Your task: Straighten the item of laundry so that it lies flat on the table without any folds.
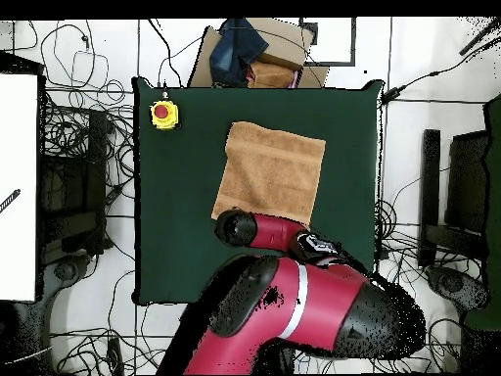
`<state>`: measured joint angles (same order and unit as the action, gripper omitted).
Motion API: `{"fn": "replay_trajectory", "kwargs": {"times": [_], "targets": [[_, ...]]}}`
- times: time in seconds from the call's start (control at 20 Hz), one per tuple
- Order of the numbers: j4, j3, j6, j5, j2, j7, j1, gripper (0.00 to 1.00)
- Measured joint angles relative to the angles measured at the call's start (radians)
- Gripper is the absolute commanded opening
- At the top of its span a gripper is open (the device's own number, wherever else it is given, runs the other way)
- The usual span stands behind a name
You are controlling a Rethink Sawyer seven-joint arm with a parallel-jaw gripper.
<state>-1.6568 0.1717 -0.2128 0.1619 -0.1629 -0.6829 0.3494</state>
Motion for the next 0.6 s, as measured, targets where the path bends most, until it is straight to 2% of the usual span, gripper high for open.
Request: {"fn": "replay_trajectory", "kwargs": {"times": [0.6], "targets": [[0.000, -0.001, 0.027, 0.000, 0.011, 0.000, -0.012, 1.00]]}}
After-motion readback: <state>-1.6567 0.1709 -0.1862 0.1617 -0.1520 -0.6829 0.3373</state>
